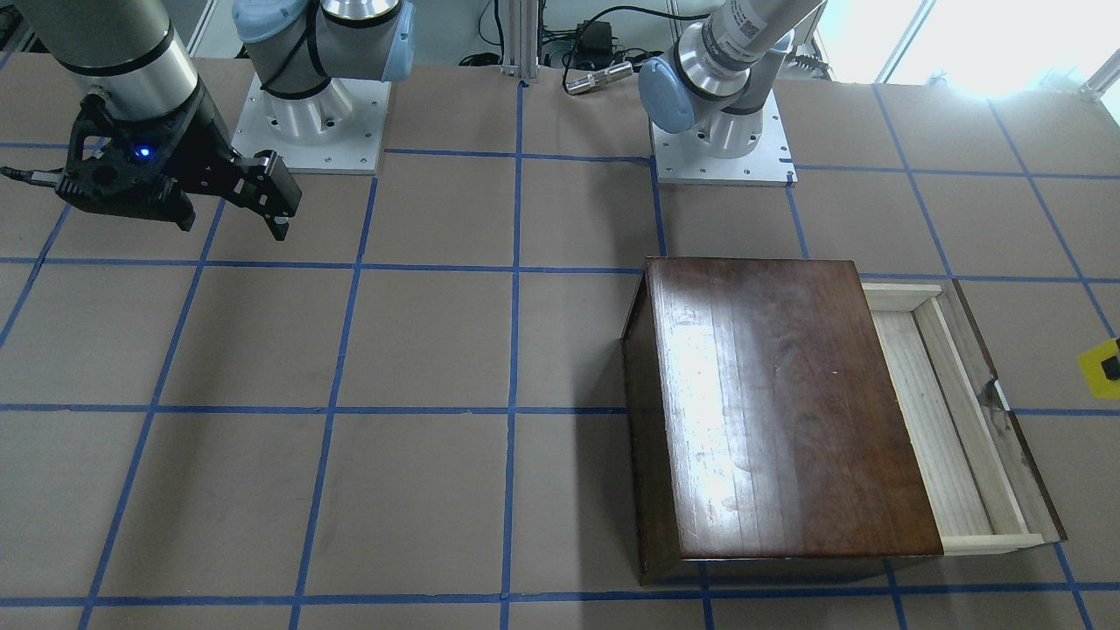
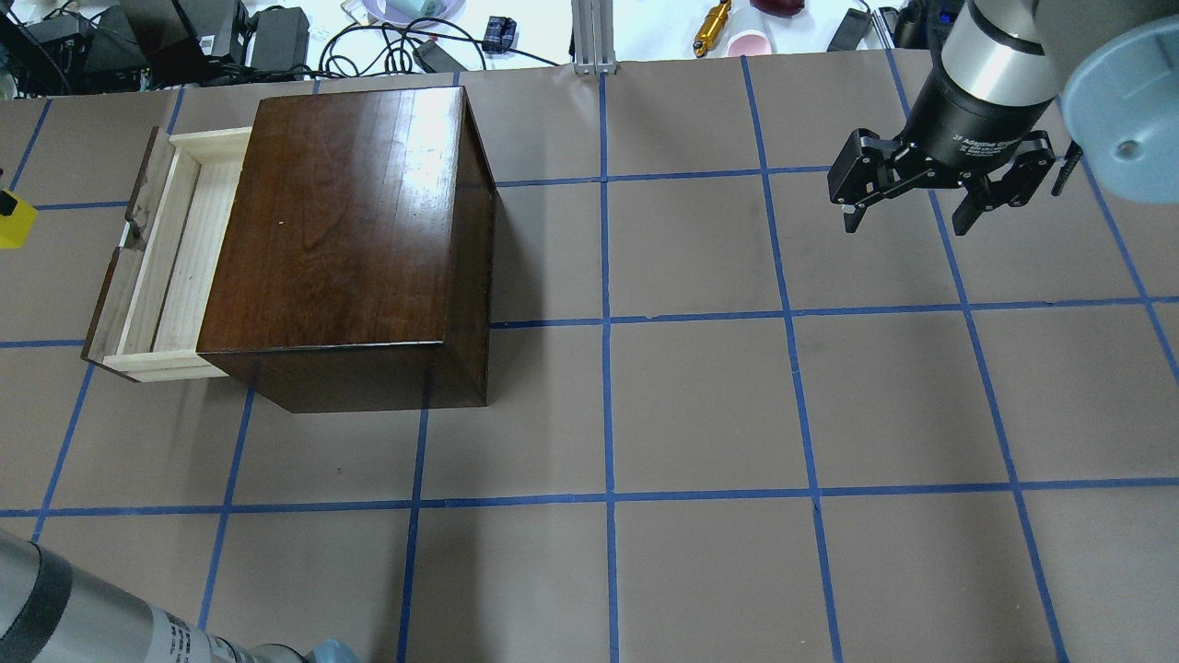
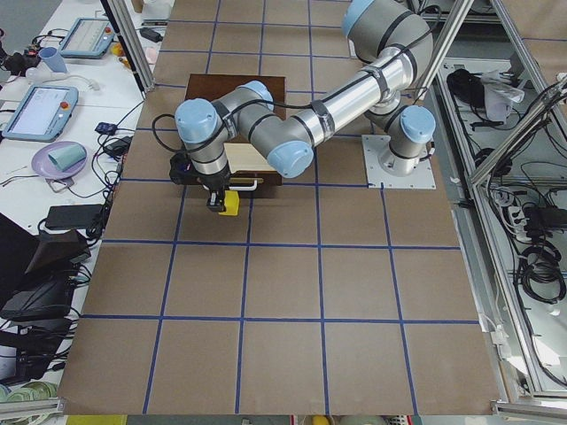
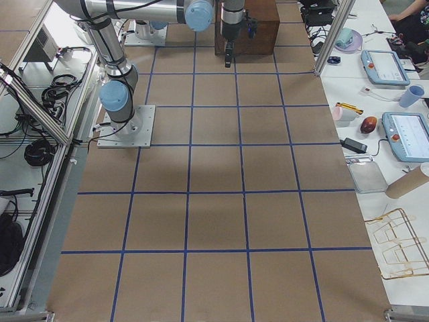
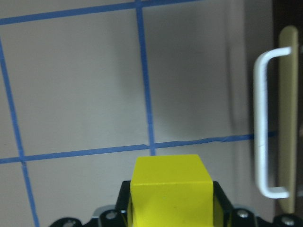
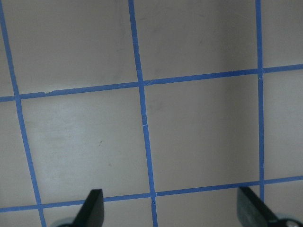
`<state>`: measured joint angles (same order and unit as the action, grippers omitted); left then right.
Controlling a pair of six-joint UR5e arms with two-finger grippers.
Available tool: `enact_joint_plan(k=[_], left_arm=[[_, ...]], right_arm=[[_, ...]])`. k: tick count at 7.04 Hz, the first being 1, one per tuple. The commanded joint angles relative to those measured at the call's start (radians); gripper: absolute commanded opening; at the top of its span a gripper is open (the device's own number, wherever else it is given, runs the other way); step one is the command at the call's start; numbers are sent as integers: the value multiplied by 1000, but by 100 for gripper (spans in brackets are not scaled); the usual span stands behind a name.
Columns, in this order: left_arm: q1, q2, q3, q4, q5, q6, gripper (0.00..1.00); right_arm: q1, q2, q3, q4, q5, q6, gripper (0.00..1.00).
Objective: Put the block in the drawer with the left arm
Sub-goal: 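Carry the yellow cube over the open drawer with the left gripper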
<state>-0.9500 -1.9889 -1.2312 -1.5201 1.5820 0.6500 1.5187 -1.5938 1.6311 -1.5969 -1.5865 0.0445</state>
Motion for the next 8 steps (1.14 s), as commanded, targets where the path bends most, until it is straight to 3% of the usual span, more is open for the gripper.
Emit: enact_joint_plan(k=[1,4,6,8], left_arm=[[-96,33,-57,3,-28,-177,24],[-177,53,-106,14,-33,-266,23],[-181,53,-145,37,-100,-276,23],[-179,35,-207,96,-91,-279,23]], right_arm=[[0,0,0,0,0,0,100],[0,0,1,0,0,0,100],[0,0,0,0,0,0,100],[0,0,0,0,0,0,100]])
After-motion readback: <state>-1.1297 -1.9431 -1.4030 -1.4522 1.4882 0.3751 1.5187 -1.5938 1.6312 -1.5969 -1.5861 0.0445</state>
